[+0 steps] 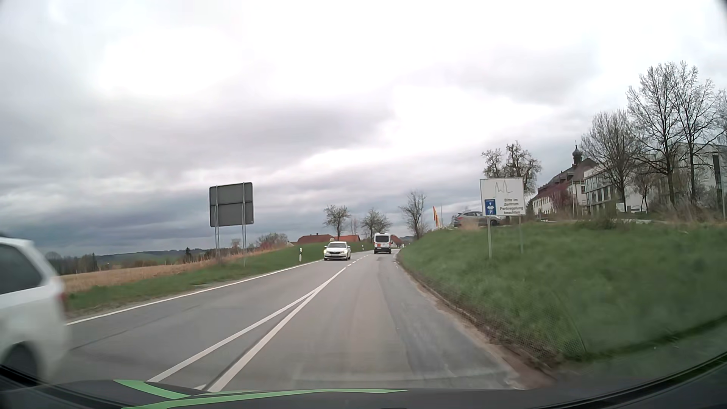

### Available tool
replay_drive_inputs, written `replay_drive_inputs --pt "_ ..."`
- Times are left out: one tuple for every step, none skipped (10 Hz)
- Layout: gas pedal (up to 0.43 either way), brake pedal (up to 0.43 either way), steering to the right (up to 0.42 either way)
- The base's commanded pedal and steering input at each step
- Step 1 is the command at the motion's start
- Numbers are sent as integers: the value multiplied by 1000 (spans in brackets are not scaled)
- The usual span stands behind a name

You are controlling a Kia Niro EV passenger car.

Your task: Follow the waypoints while adhering to traffic rules and regulations

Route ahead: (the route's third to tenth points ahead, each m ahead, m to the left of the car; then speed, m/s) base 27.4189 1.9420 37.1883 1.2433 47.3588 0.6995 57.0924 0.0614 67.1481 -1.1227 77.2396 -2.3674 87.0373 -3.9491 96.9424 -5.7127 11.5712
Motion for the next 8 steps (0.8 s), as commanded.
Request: replay_drive_inputs --pt "87 0 7" --pt "87 0 7" --pt "87 0 6" --pt "87 0 6" --pt "87 0 6" --pt "87 0 6" --pt "87 0 5" --pt "87 0 5"
